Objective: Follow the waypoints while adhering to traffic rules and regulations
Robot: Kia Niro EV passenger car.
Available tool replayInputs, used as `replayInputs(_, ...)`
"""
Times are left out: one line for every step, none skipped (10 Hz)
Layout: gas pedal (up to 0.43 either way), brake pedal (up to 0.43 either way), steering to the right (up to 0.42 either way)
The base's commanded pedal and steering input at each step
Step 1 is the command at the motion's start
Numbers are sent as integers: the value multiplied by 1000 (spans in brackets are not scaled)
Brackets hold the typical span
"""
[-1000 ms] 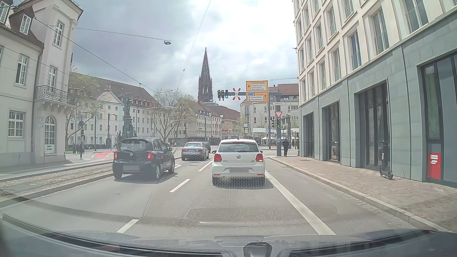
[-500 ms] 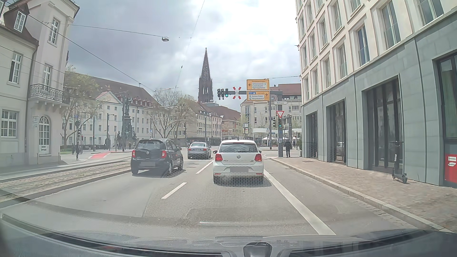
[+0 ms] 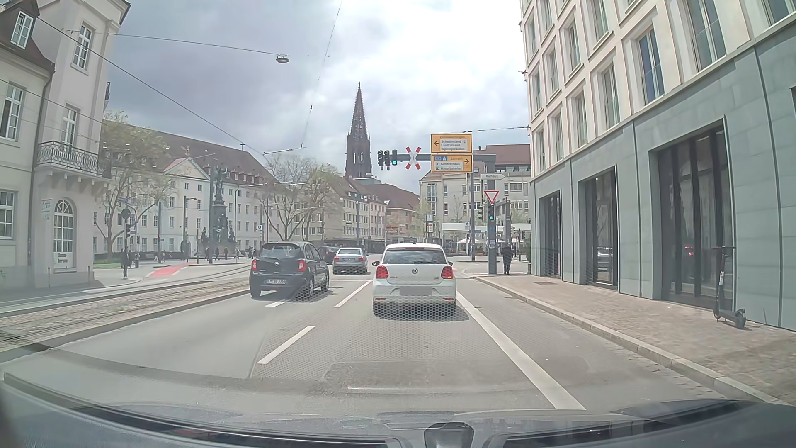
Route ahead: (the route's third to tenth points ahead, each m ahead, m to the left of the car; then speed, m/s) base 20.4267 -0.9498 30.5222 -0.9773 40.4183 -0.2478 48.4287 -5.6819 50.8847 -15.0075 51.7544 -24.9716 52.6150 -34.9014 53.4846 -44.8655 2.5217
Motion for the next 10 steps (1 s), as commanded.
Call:
replayInputs(87, 0, -4)
replayInputs(87, 0, -4)
replayInputs(87, 0, -4)
replayInputs(98, 0, -4)
replayInputs(98, 0, -4)
replayInputs(98, 0, -4)
replayInputs(110, 0, -4)
replayInputs(110, 0, -3)
replayInputs(110, 0, -3)
replayInputs(110, 0, -3)
